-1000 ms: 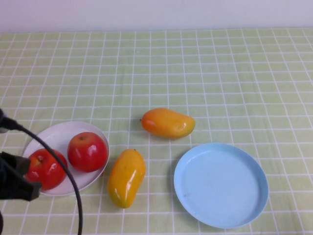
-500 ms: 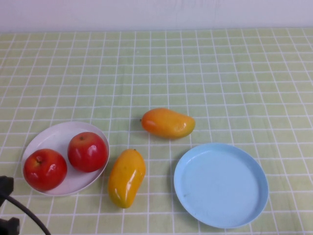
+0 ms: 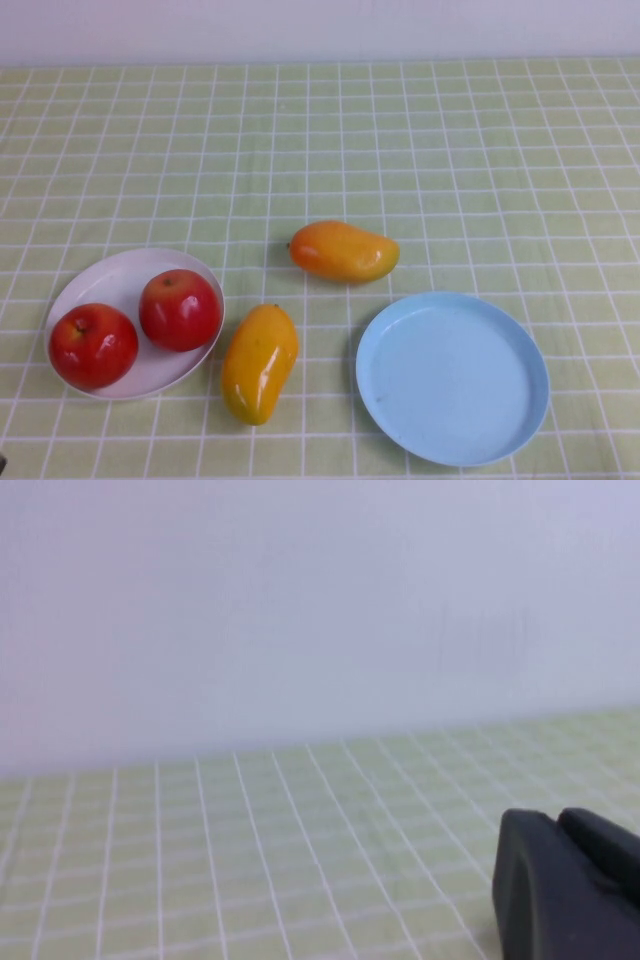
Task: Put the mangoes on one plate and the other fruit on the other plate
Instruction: Put another type of fruit in the right plate
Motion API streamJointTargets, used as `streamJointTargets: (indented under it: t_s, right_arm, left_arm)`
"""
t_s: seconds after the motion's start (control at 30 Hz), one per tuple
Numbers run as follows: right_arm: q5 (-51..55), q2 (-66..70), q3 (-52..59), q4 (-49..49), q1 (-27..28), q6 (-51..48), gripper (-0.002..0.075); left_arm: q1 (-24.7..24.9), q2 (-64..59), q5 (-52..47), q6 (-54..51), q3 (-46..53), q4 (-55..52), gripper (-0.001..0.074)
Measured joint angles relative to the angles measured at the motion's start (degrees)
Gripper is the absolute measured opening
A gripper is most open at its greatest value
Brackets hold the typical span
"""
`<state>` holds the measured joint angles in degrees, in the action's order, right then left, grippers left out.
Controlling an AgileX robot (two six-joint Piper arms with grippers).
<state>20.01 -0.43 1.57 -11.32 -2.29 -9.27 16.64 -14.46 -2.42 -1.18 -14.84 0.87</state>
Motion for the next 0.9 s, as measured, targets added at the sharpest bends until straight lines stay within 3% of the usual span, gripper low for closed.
streamJointTargets:
  t_s: [0.33,0.77,0.9]
  right_arm:
    - [0.00,0.00,0.00,0.00,0.00,0.00,-0.0016]
    - [0.00,0.00,0.12,0.00,0.00,0.00,-0.0016]
    - [0.00,0.00,0.12,0.00,0.00,0.00,-0.0016]
  left_arm:
    - [-9.65,14.90,1.81,0.22,13.82,0.29,0.0001]
    - [-9.97,15.14,-17.42,0.01,16.26,0.51,0.0000]
    - [-9.97,15.14,-18.86,0.01,16.30,0.39,0.0000]
